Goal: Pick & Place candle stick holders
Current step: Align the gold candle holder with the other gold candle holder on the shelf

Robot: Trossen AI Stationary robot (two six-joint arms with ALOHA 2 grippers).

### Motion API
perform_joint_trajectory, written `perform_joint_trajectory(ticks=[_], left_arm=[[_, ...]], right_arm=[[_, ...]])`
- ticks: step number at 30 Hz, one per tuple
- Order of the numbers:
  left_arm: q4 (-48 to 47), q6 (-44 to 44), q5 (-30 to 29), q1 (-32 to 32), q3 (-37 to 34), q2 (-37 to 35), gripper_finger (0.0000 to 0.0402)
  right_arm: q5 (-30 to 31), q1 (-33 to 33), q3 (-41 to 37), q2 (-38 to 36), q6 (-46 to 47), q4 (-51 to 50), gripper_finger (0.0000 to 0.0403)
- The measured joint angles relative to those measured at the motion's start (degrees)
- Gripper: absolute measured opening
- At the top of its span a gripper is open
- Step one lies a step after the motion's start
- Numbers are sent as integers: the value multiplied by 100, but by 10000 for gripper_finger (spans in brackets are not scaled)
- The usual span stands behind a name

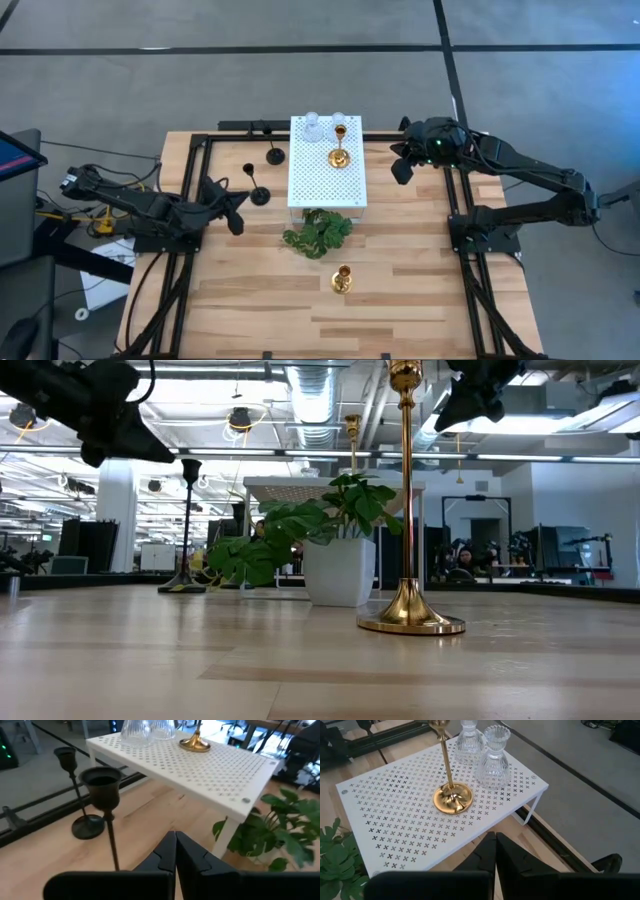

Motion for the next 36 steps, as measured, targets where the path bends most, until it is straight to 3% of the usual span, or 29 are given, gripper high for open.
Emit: perform_joint_trajectory(ticks=[13,18,32,36], left_arm=[[-73,179,-79,0,0,25,3],[-70,177,186,0,0,253,4],[97,-70,109,2,0,1052,5],[336,-60,443,0,0,1051,4]], right_arm=[[0,0,0,0,0,5,0],[0,0,0,0,0,22,0],[-7,0,0,0,-1,22,0],[-623,0,0,0,-4,-39,0]])
